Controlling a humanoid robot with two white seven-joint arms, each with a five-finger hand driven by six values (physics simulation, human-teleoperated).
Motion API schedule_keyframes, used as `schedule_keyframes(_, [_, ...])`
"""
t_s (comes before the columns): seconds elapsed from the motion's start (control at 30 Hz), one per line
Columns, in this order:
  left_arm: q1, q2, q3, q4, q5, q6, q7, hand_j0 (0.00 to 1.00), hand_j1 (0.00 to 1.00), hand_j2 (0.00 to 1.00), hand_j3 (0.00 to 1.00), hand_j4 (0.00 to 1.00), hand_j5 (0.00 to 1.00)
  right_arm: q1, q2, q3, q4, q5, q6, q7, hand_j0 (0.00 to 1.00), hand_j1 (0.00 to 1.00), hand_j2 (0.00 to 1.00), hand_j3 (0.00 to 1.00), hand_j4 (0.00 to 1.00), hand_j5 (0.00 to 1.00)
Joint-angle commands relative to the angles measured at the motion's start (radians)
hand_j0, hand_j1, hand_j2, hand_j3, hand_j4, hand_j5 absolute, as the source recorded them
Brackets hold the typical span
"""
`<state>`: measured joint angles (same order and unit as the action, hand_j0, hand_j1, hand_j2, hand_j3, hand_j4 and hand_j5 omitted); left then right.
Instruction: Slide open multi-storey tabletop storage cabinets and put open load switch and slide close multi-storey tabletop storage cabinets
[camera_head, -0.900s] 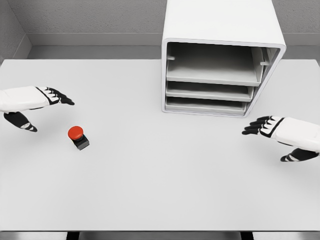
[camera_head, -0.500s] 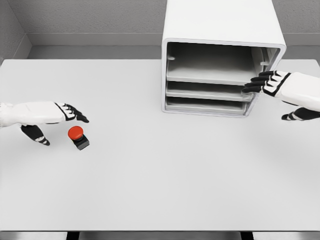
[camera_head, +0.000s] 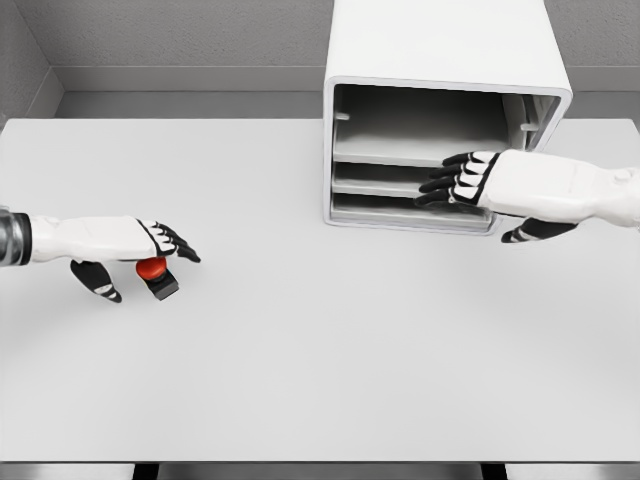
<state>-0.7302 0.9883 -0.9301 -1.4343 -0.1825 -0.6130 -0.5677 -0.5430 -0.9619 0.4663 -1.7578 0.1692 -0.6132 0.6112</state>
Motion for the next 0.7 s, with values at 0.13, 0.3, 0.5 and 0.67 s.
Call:
schedule_keyframes(0.13, [-0.009,-0.022,-0.001,-0.003,0.002,0.002,0.000,1.00,1.00,1.00,1.00,1.00,1.00,-0.029,0.038,0.054,0.009,-0.008,0.002,0.000,1.00,1.00,1.00,1.00,1.00,1.00])
schedule_keyframes(0.3, [-0.009,-0.026,0.000,-0.001,-0.006,0.002,0.000,0.82,0.82,0.82,0.82,0.82,0.82,-0.107,0.081,0.133,0.055,-0.007,0.064,0.000,1.00,1.00,1.00,1.00,1.00,1.00])
schedule_keyframes(0.5, [-0.008,-0.020,0.000,-0.003,-0.018,0.002,0.000,0.76,0.76,0.76,0.76,0.76,0.76,-0.155,0.120,0.156,0.126,-0.014,0.142,0.000,1.00,1.00,1.00,1.00,1.00,1.00])
schedule_keyframes(0.67, [-0.005,-0.016,0.000,-0.006,-0.020,0.002,0.000,0.72,0.72,0.72,0.72,0.72,0.72,-0.206,0.149,0.204,0.189,-0.034,0.144,0.000,1.00,1.00,1.00,1.00,1.00,1.00])
